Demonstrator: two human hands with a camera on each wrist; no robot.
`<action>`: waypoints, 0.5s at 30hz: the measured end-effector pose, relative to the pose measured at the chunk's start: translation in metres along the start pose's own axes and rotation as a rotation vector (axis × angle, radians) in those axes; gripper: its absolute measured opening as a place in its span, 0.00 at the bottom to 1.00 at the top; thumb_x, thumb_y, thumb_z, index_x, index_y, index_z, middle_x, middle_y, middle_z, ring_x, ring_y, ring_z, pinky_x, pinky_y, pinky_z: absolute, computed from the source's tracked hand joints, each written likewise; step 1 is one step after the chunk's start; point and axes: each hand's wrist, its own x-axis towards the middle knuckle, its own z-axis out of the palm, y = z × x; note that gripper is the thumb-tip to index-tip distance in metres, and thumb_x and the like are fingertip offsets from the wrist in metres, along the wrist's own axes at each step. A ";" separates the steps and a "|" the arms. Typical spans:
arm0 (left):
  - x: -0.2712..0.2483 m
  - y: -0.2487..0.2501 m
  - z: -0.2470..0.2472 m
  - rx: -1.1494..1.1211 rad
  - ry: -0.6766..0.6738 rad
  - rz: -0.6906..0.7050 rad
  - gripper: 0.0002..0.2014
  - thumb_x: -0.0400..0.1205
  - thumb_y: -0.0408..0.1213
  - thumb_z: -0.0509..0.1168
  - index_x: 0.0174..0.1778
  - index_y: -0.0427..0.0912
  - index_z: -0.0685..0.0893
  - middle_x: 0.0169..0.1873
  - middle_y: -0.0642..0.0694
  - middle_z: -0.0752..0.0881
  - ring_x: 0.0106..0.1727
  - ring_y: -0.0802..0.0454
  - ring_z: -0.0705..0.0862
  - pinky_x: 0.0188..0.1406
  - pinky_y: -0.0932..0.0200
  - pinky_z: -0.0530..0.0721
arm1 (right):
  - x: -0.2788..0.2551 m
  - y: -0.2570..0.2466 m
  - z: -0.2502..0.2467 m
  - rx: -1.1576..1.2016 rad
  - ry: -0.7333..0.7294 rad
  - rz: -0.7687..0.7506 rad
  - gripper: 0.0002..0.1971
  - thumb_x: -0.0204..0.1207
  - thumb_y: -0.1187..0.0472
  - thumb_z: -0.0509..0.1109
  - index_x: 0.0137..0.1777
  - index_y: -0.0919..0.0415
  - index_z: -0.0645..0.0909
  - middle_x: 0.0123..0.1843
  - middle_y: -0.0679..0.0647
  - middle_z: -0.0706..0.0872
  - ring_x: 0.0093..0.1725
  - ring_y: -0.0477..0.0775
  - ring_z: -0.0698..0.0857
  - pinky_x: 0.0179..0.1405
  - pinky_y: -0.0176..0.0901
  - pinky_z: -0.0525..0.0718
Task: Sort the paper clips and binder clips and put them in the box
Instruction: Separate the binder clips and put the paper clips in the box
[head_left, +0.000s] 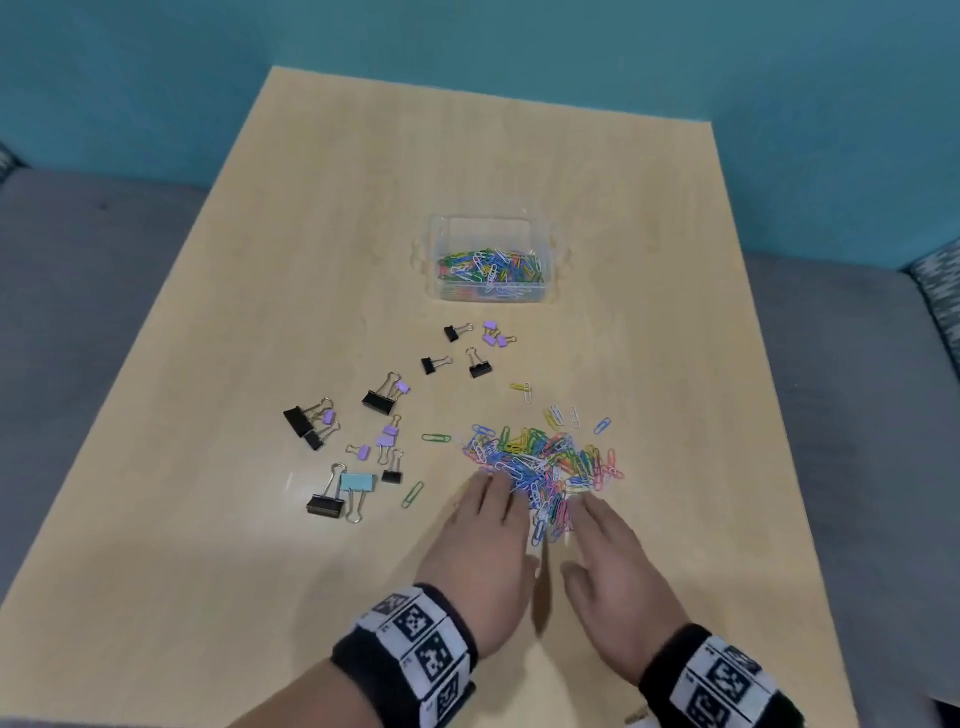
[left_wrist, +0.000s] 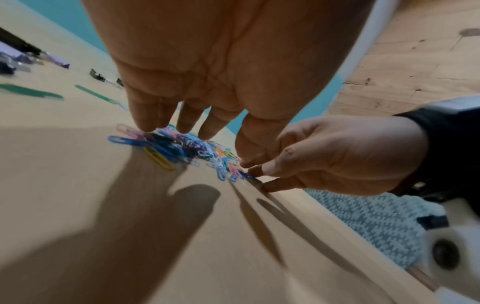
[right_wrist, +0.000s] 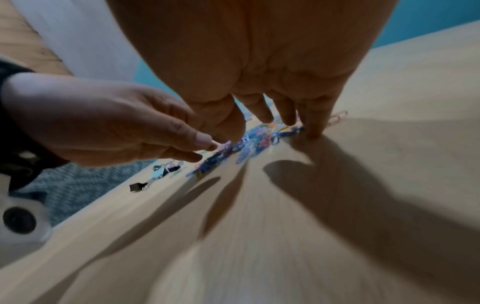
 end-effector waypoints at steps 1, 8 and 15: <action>0.002 -0.005 -0.003 0.013 0.035 -0.018 0.32 0.83 0.49 0.53 0.81 0.40 0.55 0.82 0.38 0.54 0.82 0.38 0.47 0.81 0.44 0.52 | 0.006 0.000 -0.007 0.019 0.022 0.001 0.33 0.75 0.56 0.55 0.81 0.62 0.60 0.82 0.59 0.63 0.82 0.56 0.59 0.78 0.35 0.49; 0.035 -0.037 -0.003 0.055 -0.040 -0.185 0.36 0.83 0.55 0.51 0.80 0.35 0.52 0.81 0.32 0.52 0.82 0.32 0.47 0.80 0.40 0.53 | 0.077 0.011 -0.037 -0.087 0.064 0.102 0.29 0.83 0.53 0.59 0.81 0.63 0.57 0.83 0.64 0.56 0.83 0.61 0.52 0.82 0.49 0.53; -0.018 -0.029 0.008 -0.022 0.031 -0.202 0.34 0.82 0.57 0.48 0.80 0.40 0.55 0.81 0.36 0.54 0.82 0.35 0.47 0.80 0.42 0.55 | 0.083 -0.023 -0.028 -0.240 0.018 -0.158 0.27 0.83 0.49 0.58 0.78 0.62 0.61 0.78 0.57 0.66 0.79 0.59 0.60 0.77 0.51 0.65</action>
